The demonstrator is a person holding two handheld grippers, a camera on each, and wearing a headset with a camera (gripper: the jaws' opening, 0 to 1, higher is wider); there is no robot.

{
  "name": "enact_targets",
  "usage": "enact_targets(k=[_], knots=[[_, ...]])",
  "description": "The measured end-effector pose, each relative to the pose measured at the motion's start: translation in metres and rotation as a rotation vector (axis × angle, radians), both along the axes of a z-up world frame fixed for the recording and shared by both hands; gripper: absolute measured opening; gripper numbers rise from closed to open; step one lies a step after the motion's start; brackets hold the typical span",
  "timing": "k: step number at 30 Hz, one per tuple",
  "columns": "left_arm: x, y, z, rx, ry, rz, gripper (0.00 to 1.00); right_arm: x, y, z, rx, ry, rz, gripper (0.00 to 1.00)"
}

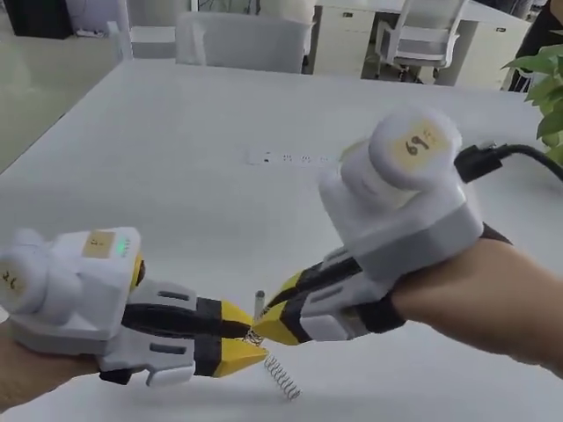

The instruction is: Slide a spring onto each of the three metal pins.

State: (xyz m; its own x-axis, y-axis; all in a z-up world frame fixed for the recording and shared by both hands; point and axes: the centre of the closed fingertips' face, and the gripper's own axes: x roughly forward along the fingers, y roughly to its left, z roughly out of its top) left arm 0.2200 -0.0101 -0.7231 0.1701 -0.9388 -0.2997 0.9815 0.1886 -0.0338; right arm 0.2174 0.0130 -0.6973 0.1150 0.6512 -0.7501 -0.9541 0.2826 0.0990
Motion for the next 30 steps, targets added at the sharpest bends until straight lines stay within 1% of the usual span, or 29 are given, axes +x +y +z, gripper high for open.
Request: enact_targets(k=[2, 3, 4, 5, 6, 7, 9, 11, 15, 16, 23, 25, 26, 27, 30], knots=[[-0.0010, 0.0000, -0.0011, 0.008, -0.002, -0.006, 0.03, -0.0022, -0.0022, -0.0024, -0.038, -0.002, 0.025, 0.07], [-0.0011, -0.0002, -0.0014, 0.010, -0.002, -0.006, 0.03, -0.0025, -0.0007, -0.0025, -0.042, -0.009, 0.034, 0.07], [-0.0021, -0.0003, -0.0024, 0.017, -0.002, -0.012, 0.03, -0.0042, -0.0022, -0.0041, -0.064, -0.003, 0.046, 0.07], [-0.0025, -0.0005, -0.0028, 0.019, -0.002, -0.013, 0.03, -0.0043, -0.0024, -0.0046, -0.074, -0.008, 0.054, 0.07], [-0.0025, -0.0010, -0.0030, 0.017, 0.003, -0.011, 0.03, -0.0040, -0.0011, -0.0040, -0.071, -0.015, 0.055, 0.07], [-0.0027, -0.0013, -0.0035, 0.019, 0.003, -0.013, 0.03, -0.0046, -0.0012, -0.0048, -0.080, -0.014, 0.063, 0.07], [-0.0031, -0.0021, -0.0053, 0.028, -0.004, -0.016, 0.03, -0.0047, -0.0022, -0.0068, -0.097, -0.016, 0.070, 0.07], [-0.0036, -0.0023, -0.0062, 0.030, 0.001, -0.019, 0.03, -0.0053, -0.0032, -0.0078, -0.107, -0.011, 0.075, 0.07], [-0.0036, -0.0032, -0.0067, 0.032, -0.003, -0.023, 0.03, -0.0056, -0.0056, -0.0091, -0.132, -0.013, 0.087, 0.07], [-0.0036, -0.0033, -0.0070, 0.033, -0.003, -0.024, 0.03, -0.0057, -0.0073, -0.0103, -0.145, -0.006, 0.090, 0.07], [-0.0004, -0.0033, -0.0050, 0.012, 0.001, -0.012, 0.04, -0.0024, -0.0064, -0.0081, -0.147, -0.011, 0.085, 0.07], [0.0015, -0.0021, -0.0034, -0.001, 0.011, -0.004, 0.07, -0.0010, -0.0063, -0.0075, -0.151, -0.015, 0.085, 0.07], [0.0024, -0.0016, -0.0026, -0.007, 0.008, 0.000, 0.09, -0.0007, -0.0065, -0.0073, -0.154, -0.013, 0.085, 0.07], [0.0030, -0.0012, -0.0028, -0.007, 0.007, 0.002, 0.12, 0.0001, -0.0060, -0.0064, -0.151, -0.018, 0.085, 0.07], [0.0026, 0.0006, -0.0056, -0.001, 0.012, 0.002, 0.13, 0.0018, -0.0071, -0.0059, -0.155, -0.020, 0.082, 0.07]])
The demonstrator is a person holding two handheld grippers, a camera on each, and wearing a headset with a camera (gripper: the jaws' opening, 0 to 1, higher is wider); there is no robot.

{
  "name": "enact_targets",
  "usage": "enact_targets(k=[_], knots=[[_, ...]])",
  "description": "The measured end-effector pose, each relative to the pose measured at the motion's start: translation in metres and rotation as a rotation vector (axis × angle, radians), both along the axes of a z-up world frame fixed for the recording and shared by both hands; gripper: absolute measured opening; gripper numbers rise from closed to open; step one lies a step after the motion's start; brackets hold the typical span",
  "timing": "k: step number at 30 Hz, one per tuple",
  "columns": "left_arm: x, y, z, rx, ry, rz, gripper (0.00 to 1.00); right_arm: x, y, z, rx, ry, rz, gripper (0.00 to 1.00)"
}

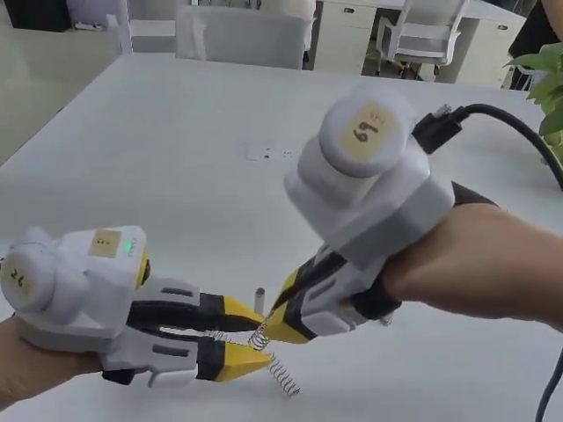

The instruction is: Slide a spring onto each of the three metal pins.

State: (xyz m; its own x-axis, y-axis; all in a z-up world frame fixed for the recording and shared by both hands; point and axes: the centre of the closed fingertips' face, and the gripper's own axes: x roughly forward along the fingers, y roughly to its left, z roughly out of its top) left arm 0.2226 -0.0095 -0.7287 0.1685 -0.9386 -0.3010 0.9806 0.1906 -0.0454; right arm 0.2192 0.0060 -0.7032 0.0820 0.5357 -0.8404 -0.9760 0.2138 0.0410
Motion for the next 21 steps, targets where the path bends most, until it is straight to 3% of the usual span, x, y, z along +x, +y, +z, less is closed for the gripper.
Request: enact_targets(k=[6, 21], knots=[[0.004, 0.009, -0.005, -0.003, 0.011, 0.037, 0.25, 0.006, -0.011, -0.001, -0.019, -0.007, -0.019, 0.07], [0.013, 0.037, -0.015, -0.016, 0.015, 0.155, 0.40, 0.028, -0.047, 0.003, -0.058, -0.030, -0.100, 0.07]])
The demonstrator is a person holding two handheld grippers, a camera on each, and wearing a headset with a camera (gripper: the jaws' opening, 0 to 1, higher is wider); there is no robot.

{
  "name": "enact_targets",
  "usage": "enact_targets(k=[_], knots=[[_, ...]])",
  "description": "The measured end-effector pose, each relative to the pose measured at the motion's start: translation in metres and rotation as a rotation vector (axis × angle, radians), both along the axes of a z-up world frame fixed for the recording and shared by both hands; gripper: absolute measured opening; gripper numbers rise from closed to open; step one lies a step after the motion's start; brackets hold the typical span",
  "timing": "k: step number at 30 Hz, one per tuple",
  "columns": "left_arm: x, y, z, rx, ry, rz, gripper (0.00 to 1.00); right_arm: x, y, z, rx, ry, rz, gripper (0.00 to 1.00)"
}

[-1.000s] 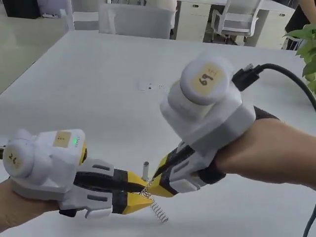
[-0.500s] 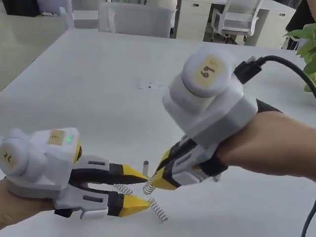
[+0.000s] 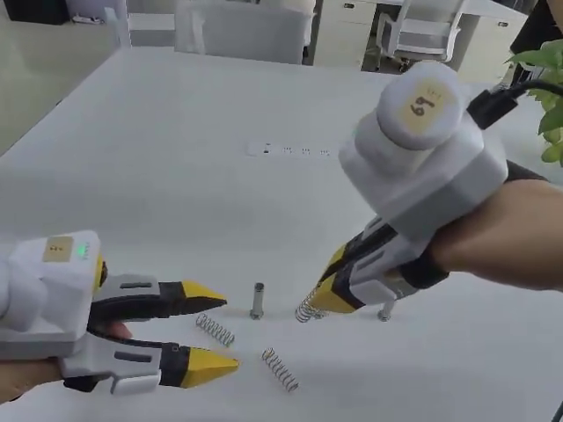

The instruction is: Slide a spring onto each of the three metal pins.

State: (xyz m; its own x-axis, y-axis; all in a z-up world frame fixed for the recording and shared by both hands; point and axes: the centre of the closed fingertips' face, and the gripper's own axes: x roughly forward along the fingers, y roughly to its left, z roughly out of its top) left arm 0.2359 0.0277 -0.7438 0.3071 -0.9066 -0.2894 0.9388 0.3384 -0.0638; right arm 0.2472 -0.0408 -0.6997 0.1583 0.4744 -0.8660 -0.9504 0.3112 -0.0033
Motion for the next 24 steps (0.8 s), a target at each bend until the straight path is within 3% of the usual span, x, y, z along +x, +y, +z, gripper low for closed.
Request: enact_targets(k=[12, 24], knots=[[0.006, 0.010, -0.008, -0.002, 0.007, 0.070, 0.53, 0.021, -0.031, 0.005, -0.034, -0.026, -0.070, 0.07], [0.007, 0.014, -0.012, -0.008, 0.013, 0.099, 0.59, 0.049, -0.064, 0.012, -0.084, -0.044, -0.132, 0.07]])
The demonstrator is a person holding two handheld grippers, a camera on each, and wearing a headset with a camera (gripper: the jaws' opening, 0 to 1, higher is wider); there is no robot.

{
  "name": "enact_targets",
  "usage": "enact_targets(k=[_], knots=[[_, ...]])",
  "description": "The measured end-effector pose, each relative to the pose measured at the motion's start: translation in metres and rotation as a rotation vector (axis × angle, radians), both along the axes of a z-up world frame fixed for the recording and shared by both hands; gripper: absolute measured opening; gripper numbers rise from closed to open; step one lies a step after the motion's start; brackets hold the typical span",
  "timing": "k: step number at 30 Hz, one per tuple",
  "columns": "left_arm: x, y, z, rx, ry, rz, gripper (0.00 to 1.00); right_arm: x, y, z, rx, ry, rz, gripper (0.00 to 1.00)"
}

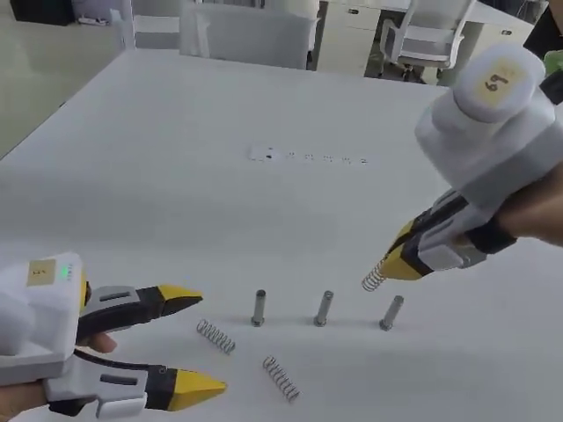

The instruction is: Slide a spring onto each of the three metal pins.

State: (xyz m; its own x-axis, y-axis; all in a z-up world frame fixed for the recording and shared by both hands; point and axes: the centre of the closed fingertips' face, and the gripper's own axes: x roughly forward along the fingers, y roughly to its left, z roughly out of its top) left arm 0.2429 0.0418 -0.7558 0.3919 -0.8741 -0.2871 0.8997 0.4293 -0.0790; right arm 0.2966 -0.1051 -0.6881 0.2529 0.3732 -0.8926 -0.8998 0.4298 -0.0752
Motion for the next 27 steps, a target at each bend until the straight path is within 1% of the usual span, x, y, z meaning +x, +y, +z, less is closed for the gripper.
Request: enact_targets(k=[5, 7, 10, 11, 13, 16, 19, 21, 24, 27], knots=[[0.000, 0.001, -0.002, 0.005, 0.002, 0.004, 0.62, 0.011, -0.018, -0.004, -0.036, 0.004, -0.033, 0.07], [0.001, 0.003, -0.002, 0.008, -0.002, 0.008, 0.63, 0.015, -0.025, -0.007, -0.050, 0.006, -0.047, 0.07], [0.002, 0.004, -0.002, 0.010, -0.003, 0.014, 0.64, 0.021, -0.036, -0.015, -0.094, 0.010, -0.064, 0.07], [0.002, 0.004, -0.002, 0.011, -0.003, 0.015, 0.64, 0.021, -0.038, -0.019, -0.105, 0.019, -0.065, 0.07], [0.002, 0.005, -0.002, 0.013, -0.002, 0.016, 0.65, 0.022, -0.040, -0.026, -0.109, 0.041, -0.067, 0.07], [0.002, 0.007, -0.003, 0.016, 0.000, 0.021, 0.66, 0.024, -0.044, -0.035, -0.135, 0.053, -0.073, 0.07], [0.002, 0.008, -0.004, 0.016, 0.002, 0.024, 0.66, 0.026, -0.046, -0.043, -0.138, 0.067, -0.078, 0.07], [0.001, 0.009, -0.004, 0.018, 0.003, 0.027, 0.66, 0.027, -0.047, -0.047, -0.146, 0.076, -0.081, 0.07], [0.001, 0.010, -0.004, 0.018, 0.004, 0.028, 0.66, 0.029, -0.050, -0.052, -0.163, 0.077, -0.082, 0.07], [0.002, 0.011, -0.004, 0.017, 0.003, 0.031, 0.66, 0.029, -0.049, -0.054, -0.151, 0.089, -0.088, 0.07]])
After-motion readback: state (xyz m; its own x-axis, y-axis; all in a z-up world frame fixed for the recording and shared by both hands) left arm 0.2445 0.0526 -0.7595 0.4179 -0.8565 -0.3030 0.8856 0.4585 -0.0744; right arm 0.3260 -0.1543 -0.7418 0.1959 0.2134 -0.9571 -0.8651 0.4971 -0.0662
